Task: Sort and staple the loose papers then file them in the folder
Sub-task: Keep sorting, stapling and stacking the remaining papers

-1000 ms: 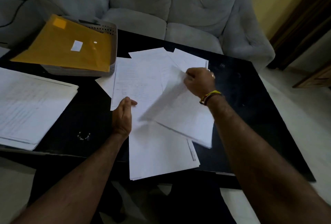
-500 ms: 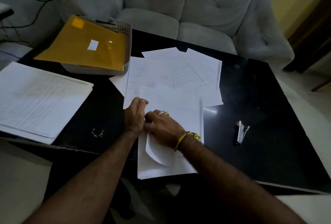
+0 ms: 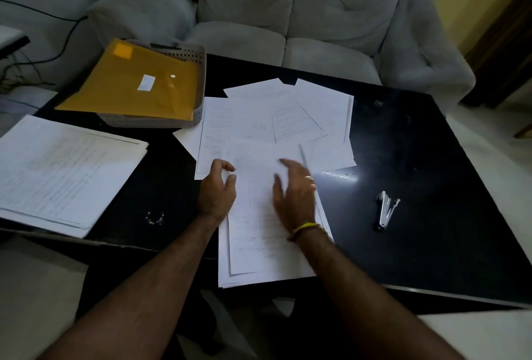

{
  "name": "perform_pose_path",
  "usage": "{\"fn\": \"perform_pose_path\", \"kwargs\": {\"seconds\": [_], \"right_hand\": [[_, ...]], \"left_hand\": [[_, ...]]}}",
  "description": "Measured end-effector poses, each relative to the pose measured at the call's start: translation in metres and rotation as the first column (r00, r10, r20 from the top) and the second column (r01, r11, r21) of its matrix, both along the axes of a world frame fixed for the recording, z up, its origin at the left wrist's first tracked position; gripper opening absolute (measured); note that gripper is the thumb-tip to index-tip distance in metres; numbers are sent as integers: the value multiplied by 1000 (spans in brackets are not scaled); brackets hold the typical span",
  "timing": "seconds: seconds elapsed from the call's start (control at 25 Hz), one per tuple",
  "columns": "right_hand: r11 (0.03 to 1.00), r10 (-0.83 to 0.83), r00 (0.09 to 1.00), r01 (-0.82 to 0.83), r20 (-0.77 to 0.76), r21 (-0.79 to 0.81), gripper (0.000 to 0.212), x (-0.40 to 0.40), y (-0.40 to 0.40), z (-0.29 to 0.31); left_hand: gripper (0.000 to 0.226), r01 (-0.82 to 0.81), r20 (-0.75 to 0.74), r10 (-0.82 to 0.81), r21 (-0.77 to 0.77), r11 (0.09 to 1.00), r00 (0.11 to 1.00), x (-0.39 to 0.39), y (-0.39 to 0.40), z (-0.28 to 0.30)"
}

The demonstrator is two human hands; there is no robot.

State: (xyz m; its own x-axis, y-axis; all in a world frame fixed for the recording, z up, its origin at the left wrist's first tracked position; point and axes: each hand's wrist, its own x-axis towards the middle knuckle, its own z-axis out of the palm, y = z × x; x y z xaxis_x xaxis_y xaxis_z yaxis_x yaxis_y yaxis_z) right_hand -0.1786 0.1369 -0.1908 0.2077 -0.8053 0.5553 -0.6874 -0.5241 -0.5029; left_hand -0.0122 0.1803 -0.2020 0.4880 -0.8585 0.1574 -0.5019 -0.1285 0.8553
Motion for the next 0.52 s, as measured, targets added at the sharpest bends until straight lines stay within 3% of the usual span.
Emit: {"fn": "perform_pose_path", "kwargs": {"seconds": [0.08,0.12,0.24,0.32,0.4,0.52], "right_hand": [[913,-330,944,316,13,256,47,-17,-17,2],[851,-375,927,353,-19,390,56,-24,-22,0],[779,-281,959,242,-23,578,76,-38,-27,-4],[712,-303,937,101,175,695,83,-41,-30,5],[650,-347,845,-97,408,754,67,-44,-37,31],[801,-302,730,-154,613,579,21,-48,-41,79]], "left_hand": [[15,25,38,-26,28,999,999,-2,1,6],[16,35,39,-36,39,999,999,-2,2,7],[20,62,-16,-62,9,998,998,-3,11,17],[20,98,-50,-100,-37,995,994,-9,20,33],[20,173,-27,-177,-107,979,984,-14,23,55],[24,256,26,-259,-273,927,966,-16,21,104]]}}
